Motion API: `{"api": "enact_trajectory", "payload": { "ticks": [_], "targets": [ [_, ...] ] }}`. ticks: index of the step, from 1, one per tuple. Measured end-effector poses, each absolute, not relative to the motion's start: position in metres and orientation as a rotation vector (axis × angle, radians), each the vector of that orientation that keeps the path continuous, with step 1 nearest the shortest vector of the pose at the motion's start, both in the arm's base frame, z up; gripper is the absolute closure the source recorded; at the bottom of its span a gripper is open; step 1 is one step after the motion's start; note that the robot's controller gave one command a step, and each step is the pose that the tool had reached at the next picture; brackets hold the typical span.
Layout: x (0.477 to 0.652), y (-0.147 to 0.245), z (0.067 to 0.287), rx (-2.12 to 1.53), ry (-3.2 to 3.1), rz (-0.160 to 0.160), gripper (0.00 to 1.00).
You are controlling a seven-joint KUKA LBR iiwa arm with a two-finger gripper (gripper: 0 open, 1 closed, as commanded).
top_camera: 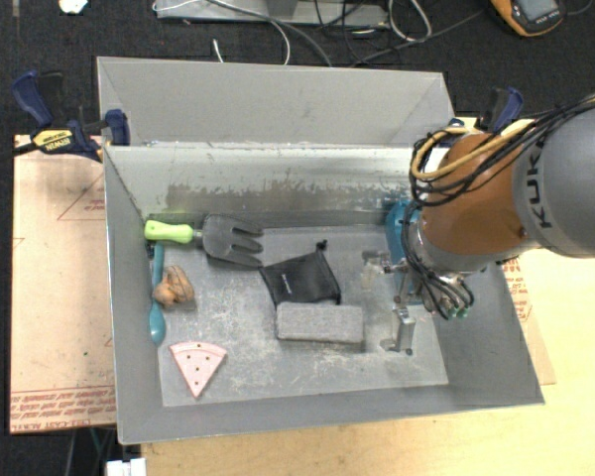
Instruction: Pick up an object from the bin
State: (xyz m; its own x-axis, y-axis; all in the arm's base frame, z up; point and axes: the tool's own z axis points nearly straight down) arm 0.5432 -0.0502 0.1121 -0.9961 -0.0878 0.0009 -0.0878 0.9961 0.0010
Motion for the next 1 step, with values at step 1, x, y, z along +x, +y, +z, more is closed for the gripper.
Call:
{"api": "enact_trajectory", "payload": {
  "ticks": [1],
  "targets": [
    [0.5461, -0.0307, 0.101, 0.048, -3.152, 0.001, 0.0]
  ]
}}
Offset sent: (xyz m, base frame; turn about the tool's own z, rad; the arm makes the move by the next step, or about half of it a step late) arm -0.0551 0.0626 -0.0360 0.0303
